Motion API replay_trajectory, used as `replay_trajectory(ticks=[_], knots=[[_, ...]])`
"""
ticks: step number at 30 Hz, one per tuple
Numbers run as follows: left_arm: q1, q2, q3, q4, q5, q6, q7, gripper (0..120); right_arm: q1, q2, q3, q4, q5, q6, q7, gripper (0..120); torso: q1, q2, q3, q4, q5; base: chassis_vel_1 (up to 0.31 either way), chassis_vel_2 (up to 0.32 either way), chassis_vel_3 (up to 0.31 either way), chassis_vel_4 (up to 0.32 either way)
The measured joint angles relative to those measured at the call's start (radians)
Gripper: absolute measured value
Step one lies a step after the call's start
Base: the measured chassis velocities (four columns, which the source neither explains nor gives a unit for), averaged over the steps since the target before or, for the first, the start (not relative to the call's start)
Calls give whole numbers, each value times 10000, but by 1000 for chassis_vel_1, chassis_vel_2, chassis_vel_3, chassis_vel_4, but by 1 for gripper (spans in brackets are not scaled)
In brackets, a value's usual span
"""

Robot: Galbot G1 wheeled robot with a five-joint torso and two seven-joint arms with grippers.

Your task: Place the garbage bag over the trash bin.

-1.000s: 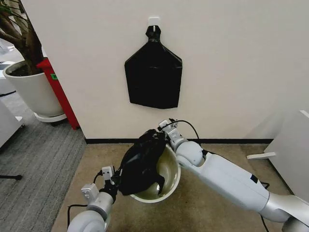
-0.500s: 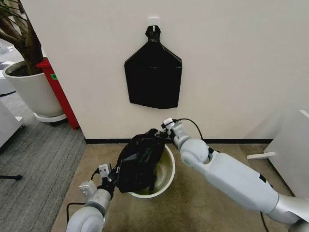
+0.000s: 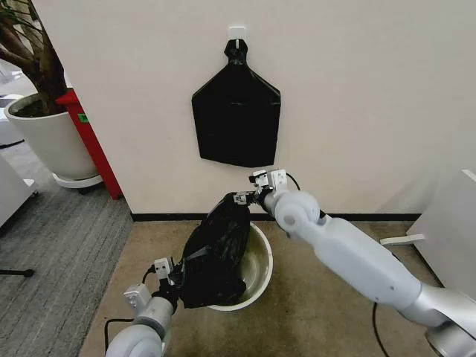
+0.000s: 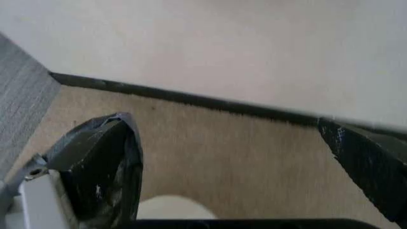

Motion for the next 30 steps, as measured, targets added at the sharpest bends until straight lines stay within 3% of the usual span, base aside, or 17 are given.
replay_trajectory(ticks=[5, 16, 30], knots=[[-187, -32, -39, 23, -44, -2, -22, 4, 216, 285, 71, -289, 1624, -23, 1614, 100, 0, 0, 0, 1, -1, 0, 0, 0, 0], [-128, -103, -160, 29, -59, -41, -16, 4, -180, 544, 170, -629, 1941, -4, 1757, 100, 0, 0, 0, 1, 0, 0, 0, 0, 0], [-665, -228, -81, 694, -72, -92, 5, 4, -511, 186, 901, 1251, 3218, 103, 2919, 100, 0, 0, -1, -1, 0, 0, 0, 0, 0]])
